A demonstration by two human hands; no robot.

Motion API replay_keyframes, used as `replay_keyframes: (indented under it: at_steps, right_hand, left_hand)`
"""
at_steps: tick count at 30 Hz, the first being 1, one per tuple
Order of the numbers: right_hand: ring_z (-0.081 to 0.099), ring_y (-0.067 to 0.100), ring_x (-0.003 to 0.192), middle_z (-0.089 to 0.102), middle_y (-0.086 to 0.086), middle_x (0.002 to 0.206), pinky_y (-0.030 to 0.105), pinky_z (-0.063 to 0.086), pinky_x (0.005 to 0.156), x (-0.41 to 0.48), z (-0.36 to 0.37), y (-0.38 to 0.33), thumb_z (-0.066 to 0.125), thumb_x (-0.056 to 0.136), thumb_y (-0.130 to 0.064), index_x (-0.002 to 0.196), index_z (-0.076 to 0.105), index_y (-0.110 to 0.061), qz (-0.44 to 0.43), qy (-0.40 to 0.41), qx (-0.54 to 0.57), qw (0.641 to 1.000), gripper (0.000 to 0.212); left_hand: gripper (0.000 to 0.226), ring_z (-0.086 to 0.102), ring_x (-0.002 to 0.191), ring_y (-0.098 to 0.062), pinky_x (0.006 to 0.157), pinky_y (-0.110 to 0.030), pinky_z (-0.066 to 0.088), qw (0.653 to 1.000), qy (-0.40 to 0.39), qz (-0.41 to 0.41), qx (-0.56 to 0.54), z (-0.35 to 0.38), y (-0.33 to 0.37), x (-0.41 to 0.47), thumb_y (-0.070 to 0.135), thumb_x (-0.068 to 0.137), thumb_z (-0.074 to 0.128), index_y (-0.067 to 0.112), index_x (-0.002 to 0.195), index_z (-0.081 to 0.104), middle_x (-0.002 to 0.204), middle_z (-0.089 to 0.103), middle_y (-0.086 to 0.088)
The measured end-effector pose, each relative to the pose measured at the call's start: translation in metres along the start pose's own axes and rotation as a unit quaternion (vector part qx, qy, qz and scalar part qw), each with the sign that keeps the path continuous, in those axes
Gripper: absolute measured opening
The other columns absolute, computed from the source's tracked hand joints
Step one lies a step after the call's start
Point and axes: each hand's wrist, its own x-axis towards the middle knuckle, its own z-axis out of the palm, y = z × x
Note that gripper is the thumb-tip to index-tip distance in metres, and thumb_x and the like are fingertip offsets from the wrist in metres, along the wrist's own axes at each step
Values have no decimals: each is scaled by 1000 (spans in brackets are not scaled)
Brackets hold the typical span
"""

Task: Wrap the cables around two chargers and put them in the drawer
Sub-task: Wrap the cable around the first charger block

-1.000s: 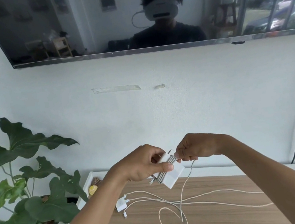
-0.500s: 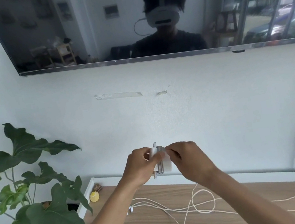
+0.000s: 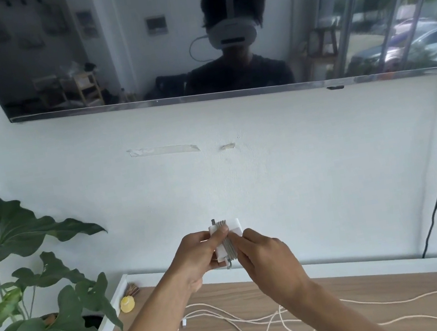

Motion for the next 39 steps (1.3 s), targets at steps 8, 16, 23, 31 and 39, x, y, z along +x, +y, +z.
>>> replay_keyframes:
  at_steps: [8, 16, 23, 31, 39]
  right_hand:
    - [34, 21, 44, 46, -3, 70, 26, 28, 37, 3, 1, 7, 53, 82, -6, 118, 55, -20, 2, 15, 18, 1000, 39]
    - [36, 13, 47, 47, -6, 66, 26, 33, 32, -7, 4, 18, 50, 89, -17, 119, 60, -22, -31, 89, 3, 996, 32]
    - [37, 11, 50, 46, -9, 66, 25, 37, 40, -12, 13, 19, 53, 93, -19, 119, 62, -26, 5, 118, 90, 989, 29]
    - [37, 6, 48, 66, -19, 68, 15, 35, 52, -13, 15, 19, 63, 91, -18, 91, 69, -40, 190, 84, 369, 906, 23]
    - [33, 6, 44, 65, -6, 64, 11, 33, 50, -4, 8, 21, 64, 90, -28, 89, 76, -23, 216, 15, 422, 880, 12]
  left_hand:
    - [31, 71, 69, -30, 69, -42, 61, 991, 63, 89, 73, 5, 13, 6, 26, 88, 69, -5, 80, 70, 72, 72, -16]
    - [32, 69, 65, -28, 68, -40, 61, 988, 95, 105, 52, 8, 20, 11, 26, 86, 70, -5, 80, 71, 72, 70, -13]
    - [24, 68, 63, -23, 67, -38, 61, 990, 104, 96, -7, 11, 23, 11, 23, 87, 69, 0, 82, 72, 75, 73, -13]
    - [22, 64, 61, -23, 62, -35, 60, 989, 86, 117, -20, 14, 27, 2, 20, 88, 68, 4, 74, 70, 71, 69, -11]
    - [23, 68, 71, -23, 71, -35, 59, 992, -1, 120, 29, 7, 33, -6, 22, 90, 65, 0, 89, 71, 80, 71, -11]
